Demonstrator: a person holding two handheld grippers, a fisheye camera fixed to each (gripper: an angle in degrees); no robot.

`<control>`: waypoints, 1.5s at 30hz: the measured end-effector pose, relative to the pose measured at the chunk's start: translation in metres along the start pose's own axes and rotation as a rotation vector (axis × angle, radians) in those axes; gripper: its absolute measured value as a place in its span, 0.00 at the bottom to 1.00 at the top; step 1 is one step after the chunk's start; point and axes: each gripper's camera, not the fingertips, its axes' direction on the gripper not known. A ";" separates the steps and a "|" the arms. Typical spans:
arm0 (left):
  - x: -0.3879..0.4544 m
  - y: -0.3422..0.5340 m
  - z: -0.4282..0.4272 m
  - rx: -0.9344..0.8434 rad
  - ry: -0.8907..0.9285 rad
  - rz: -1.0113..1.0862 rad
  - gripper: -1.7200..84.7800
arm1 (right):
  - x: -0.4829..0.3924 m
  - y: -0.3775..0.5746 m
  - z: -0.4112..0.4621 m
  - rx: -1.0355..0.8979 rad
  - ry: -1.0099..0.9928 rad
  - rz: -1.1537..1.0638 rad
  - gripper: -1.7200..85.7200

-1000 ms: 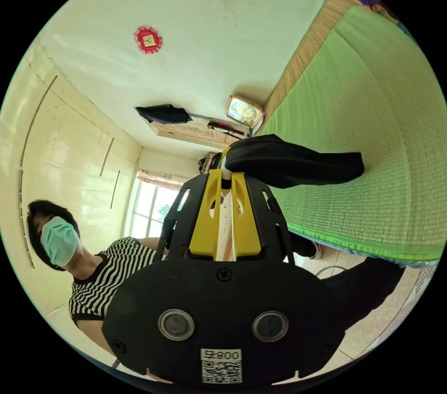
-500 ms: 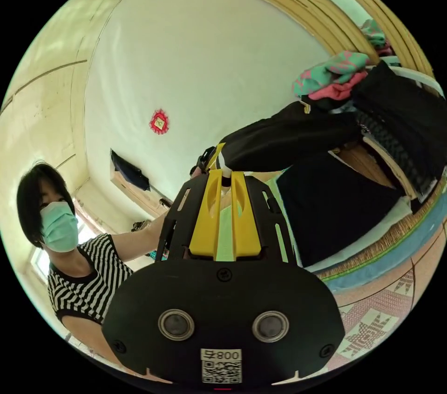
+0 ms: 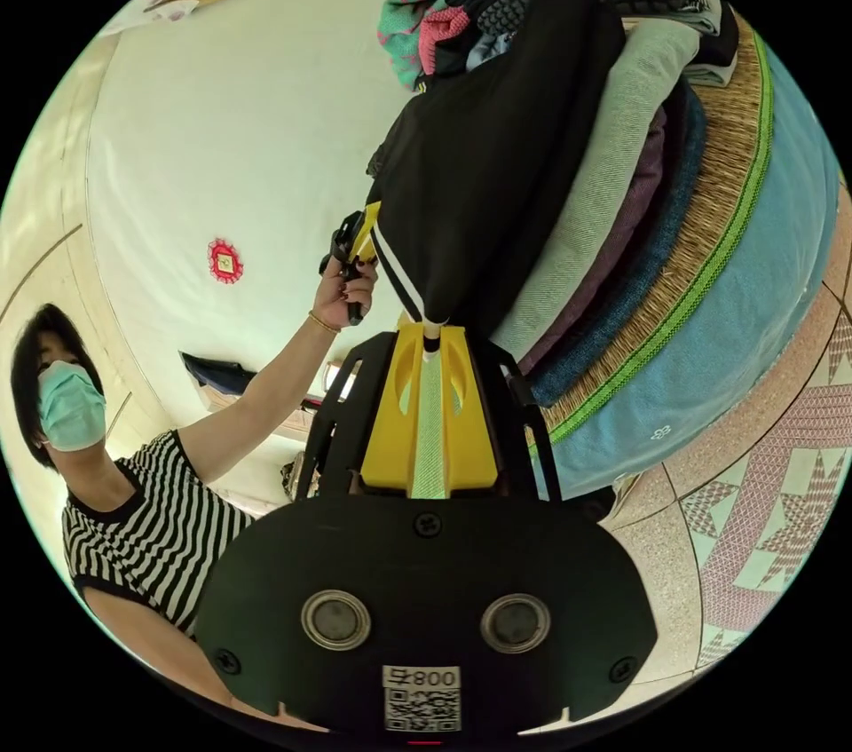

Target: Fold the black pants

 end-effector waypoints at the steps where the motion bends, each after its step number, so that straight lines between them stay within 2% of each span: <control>1: 0.008 -0.006 0.005 0.005 -0.001 0.013 0.11 | -0.003 0.003 -0.004 0.022 -0.006 0.001 0.05; 6: 0.037 -0.020 0.009 0.081 -0.041 0.016 0.13 | -0.021 0.021 -0.016 0.063 0.016 0.007 0.04; 10: 0.073 -0.019 0.000 0.212 -0.161 0.051 0.11 | -0.047 0.040 -0.008 0.006 0.004 0.006 0.03; 12: 0.097 -0.019 -0.001 0.278 -0.227 0.102 0.08 | -0.074 0.037 -0.003 -0.015 -0.008 -0.071 0.02; 15: 0.141 -0.026 0.006 0.366 -0.305 0.234 0.04 | -0.134 0.007 0.006 -0.019 0.110 -0.261 0.02; 20: 0.199 -0.064 0.057 0.282 -0.588 0.405 0.02 | -0.227 -0.087 0.055 0.064 0.535 -0.581 0.02; 25: 0.203 -0.089 0.106 0.152 -0.840 0.400 0.02 | -0.250 -0.175 0.134 -0.007 0.731 -0.615 0.02; 29: 0.204 -0.097 0.111 0.180 -0.824 0.418 0.02 | -0.247 -0.213 0.198 -0.111 0.878 -0.596 0.02; 32: 0.202 -0.106 0.114 0.174 -0.864 0.396 0.02 | -0.254 -0.221 0.218 -0.115 0.900 -0.586 0.02; 35: 0.202 -0.111 0.116 0.193 -0.828 0.391 0.02 | -0.260 -0.225 0.232 -0.123 0.941 -0.592 0.02; 40: 0.204 -0.114 0.119 0.230 -0.853 0.384 0.02 | -0.264 -0.245 0.244 -0.177 0.905 -0.526 0.02; 45: 0.207 -0.120 0.121 0.220 -0.909 0.373 0.02 | -0.275 -0.256 0.262 -0.214 0.981 -0.534 0.02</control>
